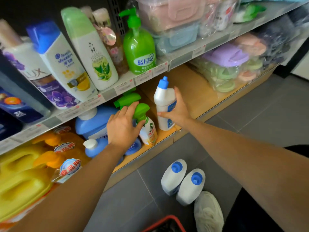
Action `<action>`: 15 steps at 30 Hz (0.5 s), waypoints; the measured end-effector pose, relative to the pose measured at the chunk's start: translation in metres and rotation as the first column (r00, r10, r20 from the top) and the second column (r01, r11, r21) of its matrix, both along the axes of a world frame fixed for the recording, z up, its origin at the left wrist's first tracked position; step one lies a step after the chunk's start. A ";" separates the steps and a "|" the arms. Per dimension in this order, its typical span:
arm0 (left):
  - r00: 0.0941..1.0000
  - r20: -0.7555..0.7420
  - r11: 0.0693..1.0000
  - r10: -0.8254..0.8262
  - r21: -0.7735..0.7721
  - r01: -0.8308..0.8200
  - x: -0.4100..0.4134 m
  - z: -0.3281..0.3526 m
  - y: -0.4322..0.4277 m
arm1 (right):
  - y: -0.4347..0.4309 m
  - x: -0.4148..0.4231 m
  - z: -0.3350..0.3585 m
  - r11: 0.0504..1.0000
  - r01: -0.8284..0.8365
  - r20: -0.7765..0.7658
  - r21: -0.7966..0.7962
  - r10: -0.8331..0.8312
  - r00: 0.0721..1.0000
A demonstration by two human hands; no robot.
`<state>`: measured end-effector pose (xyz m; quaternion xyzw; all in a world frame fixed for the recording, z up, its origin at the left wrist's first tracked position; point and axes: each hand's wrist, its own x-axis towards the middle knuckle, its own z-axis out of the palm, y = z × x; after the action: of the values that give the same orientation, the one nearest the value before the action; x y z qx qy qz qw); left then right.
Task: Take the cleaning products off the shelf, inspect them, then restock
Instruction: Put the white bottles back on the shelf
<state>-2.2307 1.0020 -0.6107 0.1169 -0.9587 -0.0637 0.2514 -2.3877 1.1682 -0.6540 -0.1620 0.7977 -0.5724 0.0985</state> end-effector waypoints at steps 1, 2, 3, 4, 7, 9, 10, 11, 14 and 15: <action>1.000 -0.011 1.000 0.003 -0.005 -0.003 0.002 0.000 -0.002 | -0.003 -0.002 -0.002 1.000 0.004 -0.032 0.016 -0.004 0.999; 1.000 -0.024 1.000 0.004 -0.005 -0.004 0.003 -0.001 -0.004 | -0.006 -0.003 -0.003 0.999 0.013 -0.065 0.034 -0.011 0.998; 0.999 -0.035 1.000 0.002 -0.001 -0.002 0.005 -0.002 -0.005 | -0.009 -0.005 -0.004 0.998 0.028 -0.105 0.061 -0.021 0.994; 0.999 -0.045 1.000 0.000 0.005 0.000 0.006 -0.003 -0.007 | -0.012 -0.006 -0.005 0.994 0.048 -0.151 0.094 -0.033 0.988; 0.998 -0.062 1.000 -0.005 0.007 0.005 0.007 -0.006 -0.009 | -0.025 -0.005 -0.010 0.986 0.098 -0.267 0.134 -0.060 0.962; 0.998 -0.060 1.000 -0.011 0.003 0.011 0.006 -0.007 -0.010 | -0.030 -0.006 -0.012 0.984 0.125 -0.302 0.125 -0.082 0.950; 0.998 -0.059 1.000 -0.015 0.005 0.015 0.006 -0.007 -0.011 | -0.032 -0.009 -0.011 0.982 0.137 -0.312 0.127 -0.091 0.946; 0.998 -0.058 1.000 -0.019 0.008 0.019 0.006 -0.007 -0.012 | -0.035 -0.013 -0.010 0.981 0.142 -0.315 0.132 -0.095 0.944; 0.998 -0.058 0.999 -0.029 0.019 0.031 0.006 -0.007 -0.013 | -0.042 -0.024 -0.009 0.981 0.143 -0.296 0.128 -0.100 0.950; 0.998 -0.061 0.999 -0.032 0.022 0.034 0.006 -0.007 -0.013 | -0.046 -0.026 -0.010 0.983 0.141 -0.290 0.116 -0.102 0.952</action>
<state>-2.2243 0.9888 -0.6182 0.1020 -0.9517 -0.0821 0.2777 -2.4135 1.1225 -0.6643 -0.1857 0.8490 -0.4930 -0.0412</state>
